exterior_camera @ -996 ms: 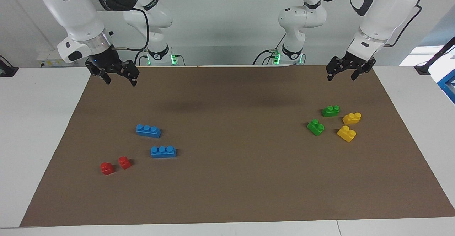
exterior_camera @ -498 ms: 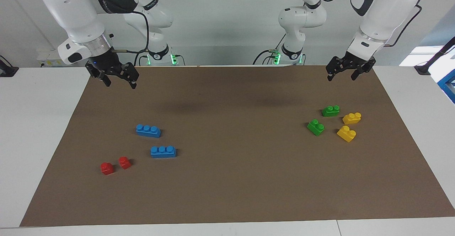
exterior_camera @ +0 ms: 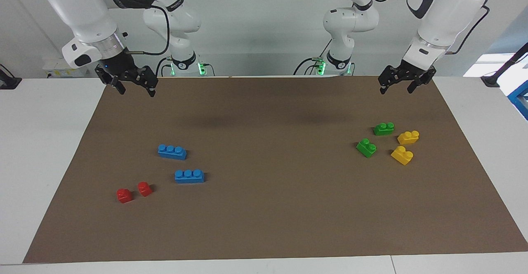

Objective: Remove green block with left arm and hold with right

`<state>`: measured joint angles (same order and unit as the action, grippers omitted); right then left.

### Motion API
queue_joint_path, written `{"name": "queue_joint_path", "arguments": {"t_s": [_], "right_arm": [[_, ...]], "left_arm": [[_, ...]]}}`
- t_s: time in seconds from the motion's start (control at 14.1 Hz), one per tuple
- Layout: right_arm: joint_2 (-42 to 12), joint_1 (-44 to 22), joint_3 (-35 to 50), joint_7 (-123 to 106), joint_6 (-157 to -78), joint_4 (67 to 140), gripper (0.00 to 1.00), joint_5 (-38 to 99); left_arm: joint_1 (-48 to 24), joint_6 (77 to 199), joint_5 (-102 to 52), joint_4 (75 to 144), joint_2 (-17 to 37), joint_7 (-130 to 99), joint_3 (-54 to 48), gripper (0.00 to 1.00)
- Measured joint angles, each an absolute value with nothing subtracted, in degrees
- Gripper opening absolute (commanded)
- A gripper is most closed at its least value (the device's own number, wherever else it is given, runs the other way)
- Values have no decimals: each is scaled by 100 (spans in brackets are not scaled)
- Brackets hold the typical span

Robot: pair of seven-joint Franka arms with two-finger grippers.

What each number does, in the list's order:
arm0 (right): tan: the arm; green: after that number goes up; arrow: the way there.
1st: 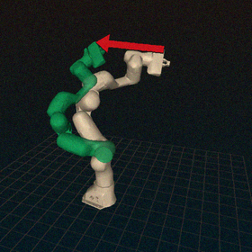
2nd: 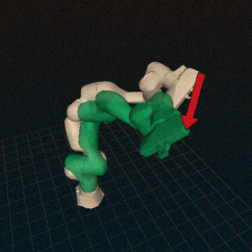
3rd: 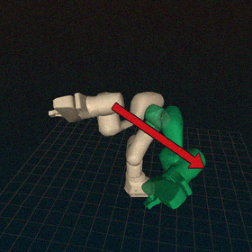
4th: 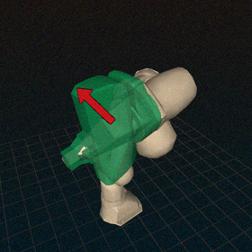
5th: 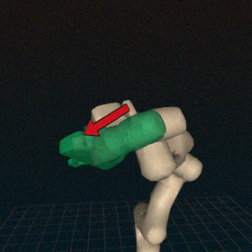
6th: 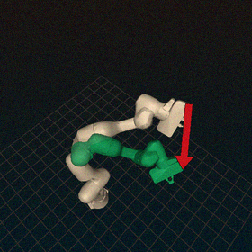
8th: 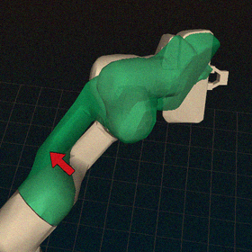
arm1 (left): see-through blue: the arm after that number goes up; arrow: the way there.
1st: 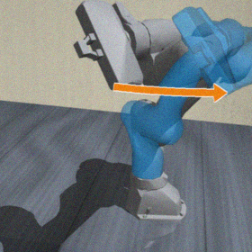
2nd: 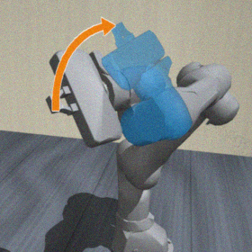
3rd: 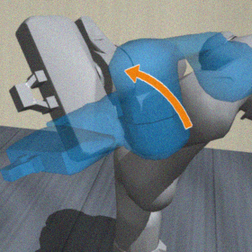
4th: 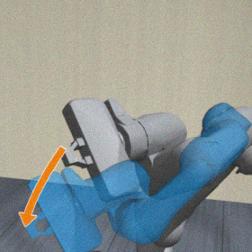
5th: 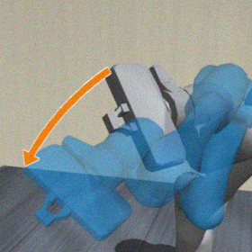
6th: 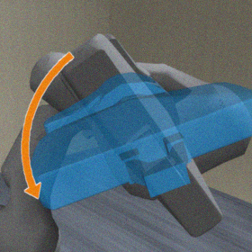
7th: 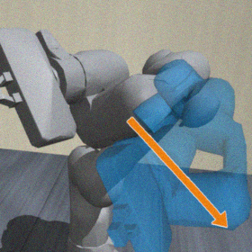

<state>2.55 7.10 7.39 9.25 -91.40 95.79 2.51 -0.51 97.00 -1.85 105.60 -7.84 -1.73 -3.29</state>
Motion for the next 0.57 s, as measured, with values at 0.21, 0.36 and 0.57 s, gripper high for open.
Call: {"name": "queue_joint_path", "arguments": {"t_s": [0.21, 0.36, 0.57], "right_arm": [[263, 710, 738, 877, -9077, 9564, 100, 186], [265, 710, 739, 862, -8965, 9531, 100, 162], [277, 691, 755, 722, -8888, 9488, 100, 147]], "left_arm": [[-51, 9700, -185, 10560, -784, -173, -329, 100], [-51, 9700, -185, 10559, -784, -173, -329, 100], [-51, 9700, -185, 10556, -784, -173, -329, 100]]}}
